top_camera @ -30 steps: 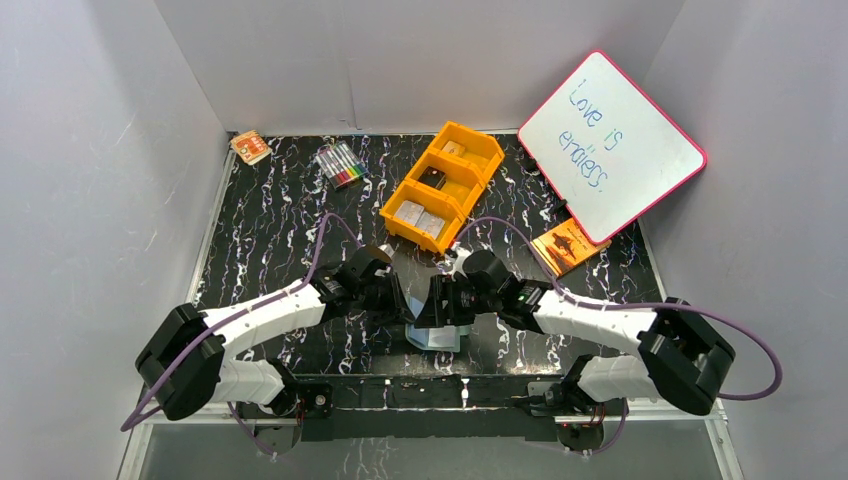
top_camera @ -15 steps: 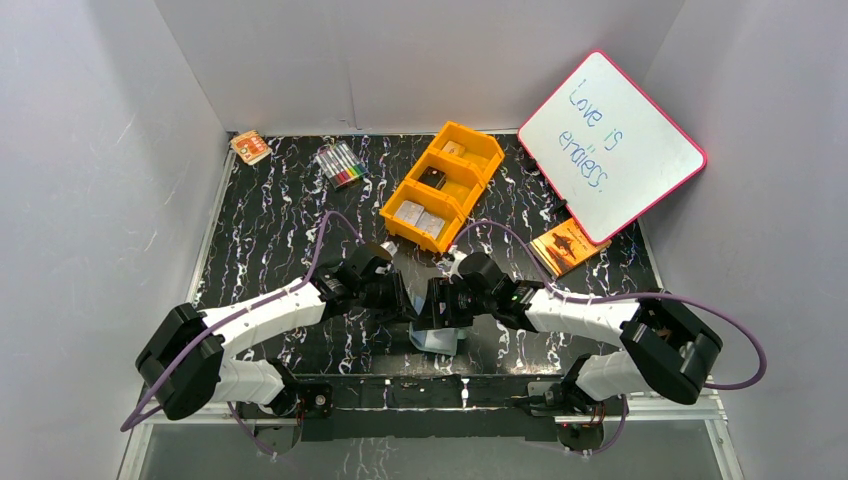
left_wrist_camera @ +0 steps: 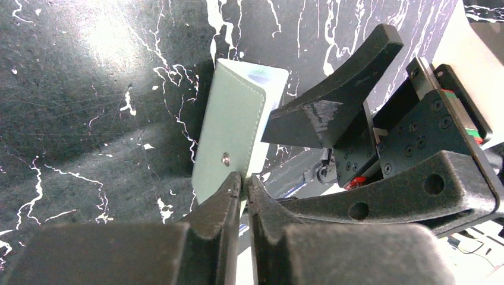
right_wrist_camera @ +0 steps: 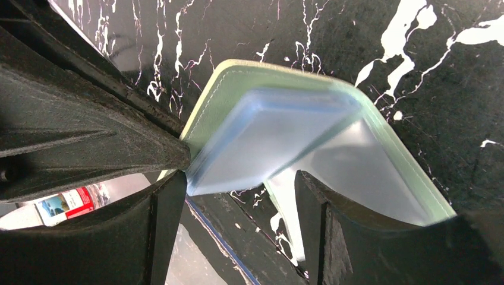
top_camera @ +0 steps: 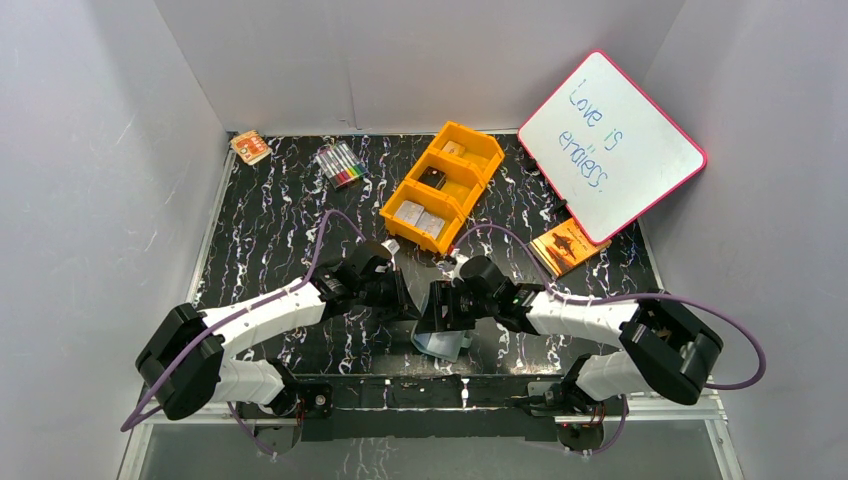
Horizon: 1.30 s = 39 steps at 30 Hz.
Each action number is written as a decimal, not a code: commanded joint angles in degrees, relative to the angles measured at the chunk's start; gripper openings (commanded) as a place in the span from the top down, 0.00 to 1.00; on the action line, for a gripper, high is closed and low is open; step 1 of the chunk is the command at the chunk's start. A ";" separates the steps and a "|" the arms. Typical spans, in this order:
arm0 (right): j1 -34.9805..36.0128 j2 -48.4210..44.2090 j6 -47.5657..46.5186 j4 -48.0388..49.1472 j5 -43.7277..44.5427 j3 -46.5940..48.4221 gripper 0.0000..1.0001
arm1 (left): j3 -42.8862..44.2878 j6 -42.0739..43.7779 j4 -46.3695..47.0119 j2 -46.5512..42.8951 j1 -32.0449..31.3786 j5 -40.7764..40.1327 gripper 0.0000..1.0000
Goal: Put the credit cards into the card holder
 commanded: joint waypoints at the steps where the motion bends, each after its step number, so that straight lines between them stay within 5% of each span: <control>1: 0.20 -2.25 1.19 1.12 1.66 -0.97 0.25 | -0.75 -0.34 0.24 -0.94 -0.15 1.11 0.97; 39: 0.25 -6.75 4.33 -4.93 8.34 -4.63 0.33 | -2.62 -1.94 -0.96 -2.49 -0.13 -2.08 1.00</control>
